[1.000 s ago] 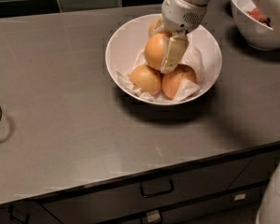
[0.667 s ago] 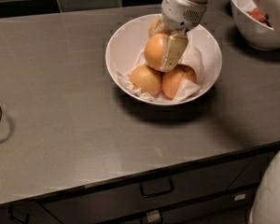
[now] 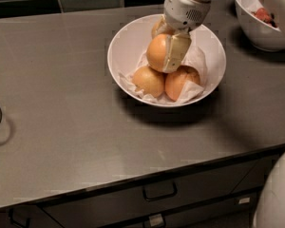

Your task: Pick orange from white bowl

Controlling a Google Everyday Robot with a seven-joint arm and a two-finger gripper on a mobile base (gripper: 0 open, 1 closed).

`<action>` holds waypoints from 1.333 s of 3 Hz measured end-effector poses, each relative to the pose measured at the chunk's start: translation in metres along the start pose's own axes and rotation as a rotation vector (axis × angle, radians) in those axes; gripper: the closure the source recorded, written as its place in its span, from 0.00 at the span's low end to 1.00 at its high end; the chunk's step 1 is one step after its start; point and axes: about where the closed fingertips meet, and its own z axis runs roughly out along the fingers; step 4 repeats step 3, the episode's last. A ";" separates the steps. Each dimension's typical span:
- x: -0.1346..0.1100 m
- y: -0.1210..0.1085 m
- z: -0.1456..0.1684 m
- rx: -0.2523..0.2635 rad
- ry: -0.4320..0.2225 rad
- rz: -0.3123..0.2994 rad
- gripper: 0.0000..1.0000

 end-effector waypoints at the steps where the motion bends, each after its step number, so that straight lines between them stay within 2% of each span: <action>1: -0.007 0.008 -0.027 0.095 -0.009 -0.013 1.00; 3: -0.036 0.035 -0.091 0.294 -0.019 -0.064 1.00; 4: -0.036 0.035 -0.091 0.294 -0.019 -0.064 1.00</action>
Offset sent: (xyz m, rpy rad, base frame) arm -0.0619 -0.0045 0.1081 0.0814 -0.3232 -0.0138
